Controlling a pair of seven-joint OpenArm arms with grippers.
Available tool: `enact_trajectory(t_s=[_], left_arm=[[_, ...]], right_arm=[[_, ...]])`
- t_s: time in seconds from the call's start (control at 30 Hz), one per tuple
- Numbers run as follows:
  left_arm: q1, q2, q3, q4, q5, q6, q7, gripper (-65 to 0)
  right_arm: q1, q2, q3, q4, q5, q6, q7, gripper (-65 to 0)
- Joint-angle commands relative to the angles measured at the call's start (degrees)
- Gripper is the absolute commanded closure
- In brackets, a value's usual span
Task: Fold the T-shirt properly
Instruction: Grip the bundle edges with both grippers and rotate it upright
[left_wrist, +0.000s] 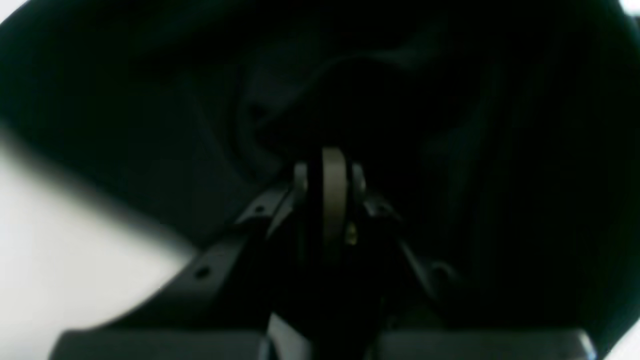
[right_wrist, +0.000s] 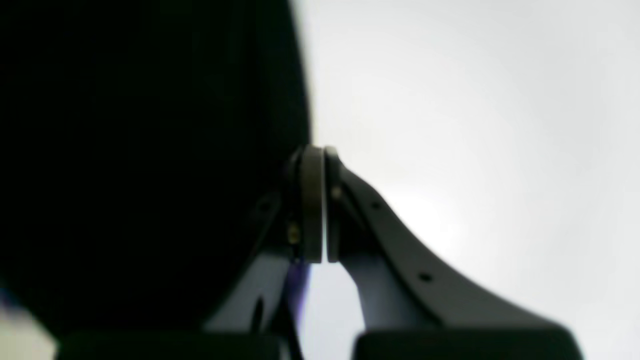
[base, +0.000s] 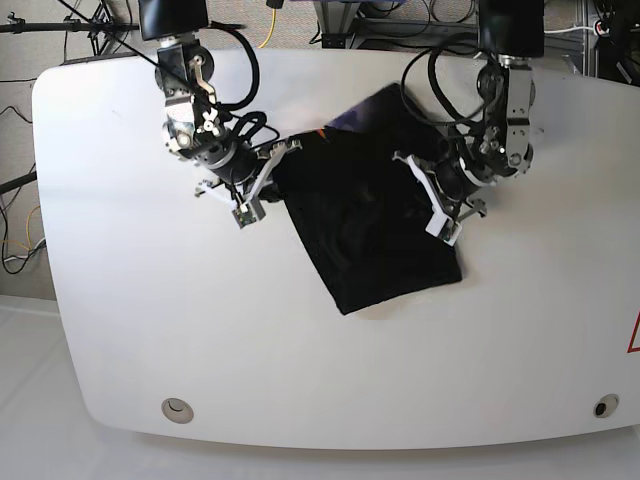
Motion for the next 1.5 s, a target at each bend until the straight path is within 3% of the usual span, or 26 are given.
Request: enact_trajectory(t_s=[0.0, 0.37, 0.43, 0.57, 0.77, 1.03, 1.1, 1.23, 1.37, 1.47], left_arm=[[-1.44, -0.41, -0.3, -1.16, -0.31, 0.15, -1.0, -1.5], [-2.32, 0.15, -0.79, -2.41, 1.87, 2.61, -10.85, -1.2], [0.39, 0.3, -1.07, -2.62, 3.48, 2.95, -13.99, -1.2], [4.58, 0.53, -1.74, 0.42, 5.16, 2.98, -15.09, -1.2], [8.96, 1.06, -2.33, 5.89, 4.65, 2.33, -17.07, -1.4], [9.44, 1.04, -2.26, 8.16, 3.66, 1.99, -15.57, -1.3], [8.32, 0.98, -2.17, 7.28, 2.37, 1.15, -9.07, -0.5], [7.11, 0.85, -2.19, 6.96, 2.17, 1.07, -5.33, -0.4], [6.29, 0.33, -2.36, 6.98, 1.85, 1.18, -4.04, -0.3], [5.64, -2.1, -2.7, 7.28, 0.91, 1.53, -3.6, -0.2]], right_arm=[[-0.62, -0.09, -0.14, 3.26, 0.66, 0.24, 1.48, 0.0], [-3.01, -0.32, -1.02, 8.93, 0.85, 0.28, 1.28, 0.0], [-1.64, 0.82, -2.08, 5.81, 0.69, 0.0, 1.08, 0.0], [0.73, 1.45, -3.25, 2.75, 1.16, -0.05, 0.95, 0.0], [2.83, 0.68, -4.63, 1.85, 0.71, 0.18, 0.64, 0.0], [2.46, -3.48, -4.43, 5.44, 0.43, 0.34, -0.3, 0.0], [2.15, -6.57, -3.84, 5.38, -1.73, 0.08, -0.04, 0.0], [2.29, -8.45, -3.83, 5.27, -2.78, 0.17, 0.19, 0.0], [2.55, -9.21, -3.67, 4.66, -3.09, 0.22, 0.48, 0.0], [3.73, -8.58, -4.01, 3.74, -1.75, 0.29, 0.71, 0.0]])
